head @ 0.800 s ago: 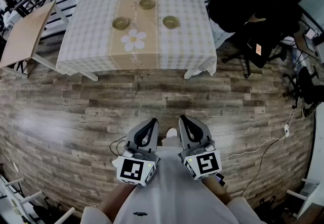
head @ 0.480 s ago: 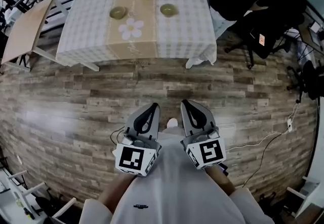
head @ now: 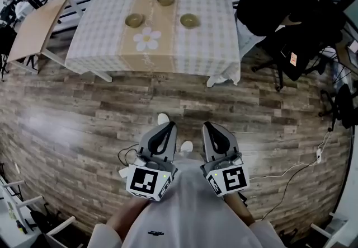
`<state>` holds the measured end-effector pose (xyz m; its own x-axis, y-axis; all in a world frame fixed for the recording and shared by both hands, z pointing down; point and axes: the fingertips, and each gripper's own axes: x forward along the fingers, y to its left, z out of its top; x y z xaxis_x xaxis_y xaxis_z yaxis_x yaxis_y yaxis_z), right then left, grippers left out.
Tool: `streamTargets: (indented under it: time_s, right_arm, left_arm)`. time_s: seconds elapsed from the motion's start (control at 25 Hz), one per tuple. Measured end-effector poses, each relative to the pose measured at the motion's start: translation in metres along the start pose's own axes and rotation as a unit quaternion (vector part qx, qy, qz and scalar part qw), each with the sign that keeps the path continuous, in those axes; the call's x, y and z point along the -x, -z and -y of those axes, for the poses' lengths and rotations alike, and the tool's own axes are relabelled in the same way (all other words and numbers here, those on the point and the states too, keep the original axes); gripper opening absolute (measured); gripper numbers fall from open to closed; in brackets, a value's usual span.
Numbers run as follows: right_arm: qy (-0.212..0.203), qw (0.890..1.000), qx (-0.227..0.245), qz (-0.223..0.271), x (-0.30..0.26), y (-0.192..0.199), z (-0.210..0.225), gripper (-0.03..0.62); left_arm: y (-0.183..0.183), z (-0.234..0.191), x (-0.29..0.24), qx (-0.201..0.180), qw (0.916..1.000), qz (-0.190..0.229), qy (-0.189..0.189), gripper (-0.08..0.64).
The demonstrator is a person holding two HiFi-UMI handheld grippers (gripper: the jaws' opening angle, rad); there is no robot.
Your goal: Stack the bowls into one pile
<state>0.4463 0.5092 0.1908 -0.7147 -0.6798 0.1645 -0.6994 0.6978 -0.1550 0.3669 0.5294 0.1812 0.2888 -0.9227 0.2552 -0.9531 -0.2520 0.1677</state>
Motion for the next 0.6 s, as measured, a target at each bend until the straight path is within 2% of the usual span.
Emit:
streamTargets:
  time_s: [0.32, 0.48, 0.6]
  right_arm:
    - [-0.010, 1.000, 0.012, -0.020, -0.049, -0.002, 0.020, 0.035]
    - [0.003, 1.000, -0.010, -0.022, -0.100, -0.014, 0.040, 0.035]
    - [-0.008, 1.000, -0.001, -0.023, -0.160, -0.031, 0.056, 0.035]
  left_arm:
    - [0.010, -0.044, -0.045, 0.031, 0.9992, -0.026, -0.005, 0.018]
    - [-0.015, -0.080, -0.087, 0.037, 0.9992, -0.014, -0.003, 0.018]
    - [-0.035, -0.112, -0.136, 0.043, 0.9989, -0.018, 0.010, 0.018]
